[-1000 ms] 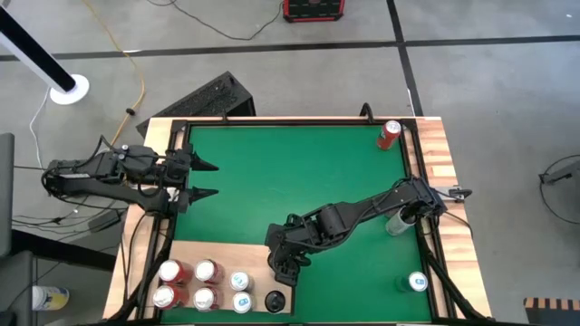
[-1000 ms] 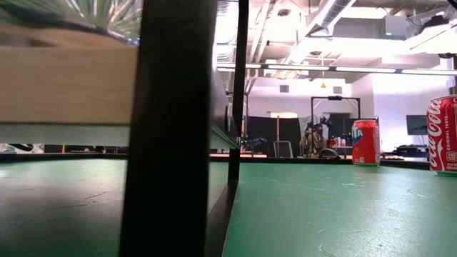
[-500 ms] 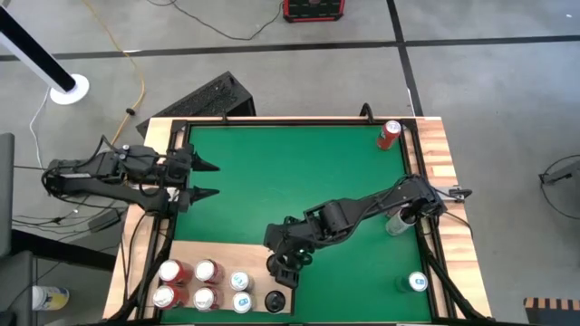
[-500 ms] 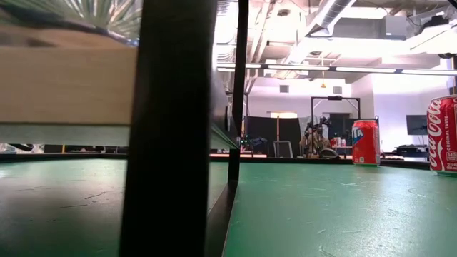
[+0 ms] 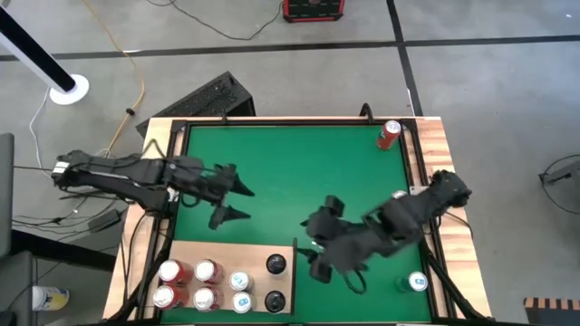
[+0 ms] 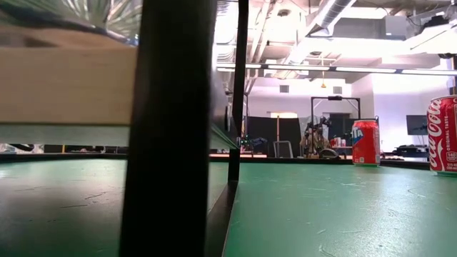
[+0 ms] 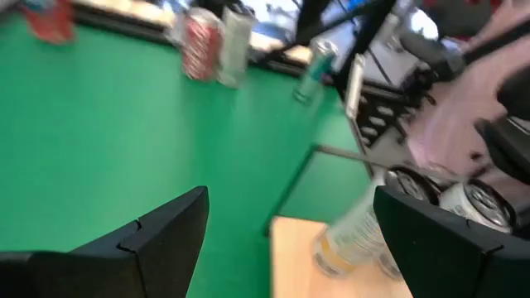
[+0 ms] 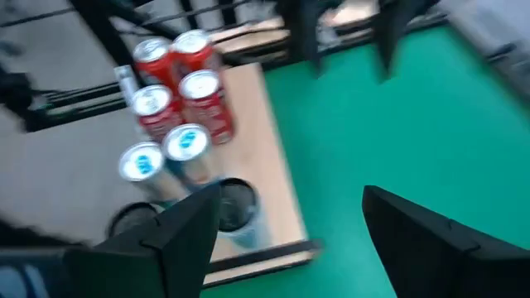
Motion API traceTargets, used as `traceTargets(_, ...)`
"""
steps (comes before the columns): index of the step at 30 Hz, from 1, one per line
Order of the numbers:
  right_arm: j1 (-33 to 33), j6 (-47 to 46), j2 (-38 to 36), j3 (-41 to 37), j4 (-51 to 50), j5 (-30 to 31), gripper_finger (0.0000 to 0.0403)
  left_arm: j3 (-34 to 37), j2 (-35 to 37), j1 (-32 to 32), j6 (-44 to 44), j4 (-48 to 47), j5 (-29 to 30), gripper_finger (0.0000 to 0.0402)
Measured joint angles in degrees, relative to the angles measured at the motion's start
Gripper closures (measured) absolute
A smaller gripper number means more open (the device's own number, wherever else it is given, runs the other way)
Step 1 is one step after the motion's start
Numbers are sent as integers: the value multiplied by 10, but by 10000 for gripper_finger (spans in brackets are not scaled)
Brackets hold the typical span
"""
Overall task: Place canned beverage on shelf
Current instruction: Put the bottom left white yellow soda can on the shelf aligned with the other white yellow soda can
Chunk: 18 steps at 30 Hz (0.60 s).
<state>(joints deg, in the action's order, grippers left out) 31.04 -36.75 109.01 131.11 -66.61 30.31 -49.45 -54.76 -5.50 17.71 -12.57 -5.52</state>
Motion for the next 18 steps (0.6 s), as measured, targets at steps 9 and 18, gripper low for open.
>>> traceTargets(9, 62, -85, -10, 0, -106, 211, 99, 1, -104, -68, 5, 51, -11, 116)
traceTargets(18, 65, -115, -10, 0, -141, 209, 100, 0, -197, -94, 29, 142, -2, 288)
